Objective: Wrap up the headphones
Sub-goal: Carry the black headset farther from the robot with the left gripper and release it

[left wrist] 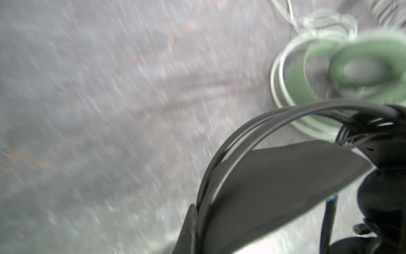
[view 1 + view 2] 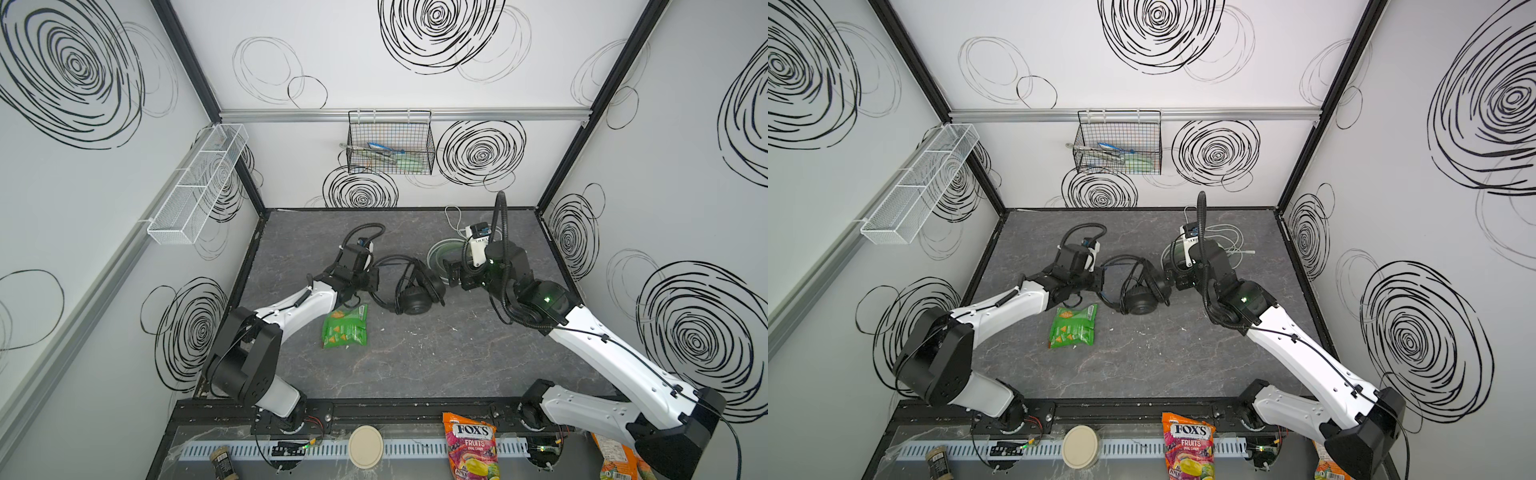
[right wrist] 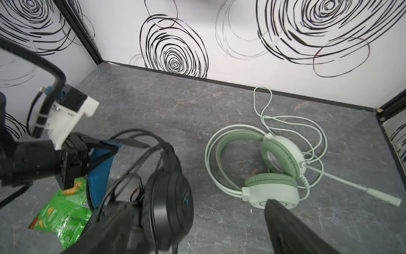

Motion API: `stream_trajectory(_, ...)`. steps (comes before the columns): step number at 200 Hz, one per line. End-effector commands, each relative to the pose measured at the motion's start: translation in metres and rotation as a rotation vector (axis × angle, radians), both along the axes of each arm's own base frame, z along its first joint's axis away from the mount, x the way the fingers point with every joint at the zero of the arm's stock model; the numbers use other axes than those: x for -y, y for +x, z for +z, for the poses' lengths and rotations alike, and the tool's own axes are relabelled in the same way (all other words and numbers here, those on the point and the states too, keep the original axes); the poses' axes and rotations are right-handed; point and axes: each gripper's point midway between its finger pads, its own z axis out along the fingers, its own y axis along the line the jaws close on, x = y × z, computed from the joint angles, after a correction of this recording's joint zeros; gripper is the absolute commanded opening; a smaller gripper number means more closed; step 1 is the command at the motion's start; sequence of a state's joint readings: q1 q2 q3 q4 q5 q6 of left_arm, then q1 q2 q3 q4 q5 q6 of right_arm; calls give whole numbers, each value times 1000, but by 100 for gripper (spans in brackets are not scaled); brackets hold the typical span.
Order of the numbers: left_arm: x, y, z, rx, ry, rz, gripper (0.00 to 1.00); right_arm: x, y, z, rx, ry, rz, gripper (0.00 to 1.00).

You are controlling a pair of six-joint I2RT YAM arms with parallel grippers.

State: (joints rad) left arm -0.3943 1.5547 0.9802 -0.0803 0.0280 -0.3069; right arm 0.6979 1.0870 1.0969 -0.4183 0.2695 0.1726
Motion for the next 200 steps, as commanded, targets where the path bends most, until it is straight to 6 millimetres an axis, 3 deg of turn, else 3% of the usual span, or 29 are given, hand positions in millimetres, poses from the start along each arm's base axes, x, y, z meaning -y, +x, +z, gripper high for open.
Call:
stream_trajectory(1,-22,42,27,86,-44,31,0,-2,7,10,21,3,15,97)
stream_trajectory(22,-64,73,32,124,-42,88,0,-1,11,2,4,-2,11,97)
stream_trajectory(48,-109,110,25,113,10,149,0,-1,15,-8,-16,0,12,97)
stream_trajectory(82,-150,147,12,111,-2,210,0,1,19,-20,-34,6,8,97)
stream_trajectory(129,-177,185,-15,64,36,227,0,-4,29,-26,-42,7,3,97)
stream_trajectory(170,-199,201,-28,34,26,265,0,-12,38,-25,-41,14,11,97)
stream_trajectory(200,-204,207,-41,-10,41,265,0,-14,43,-20,-28,11,9,97)
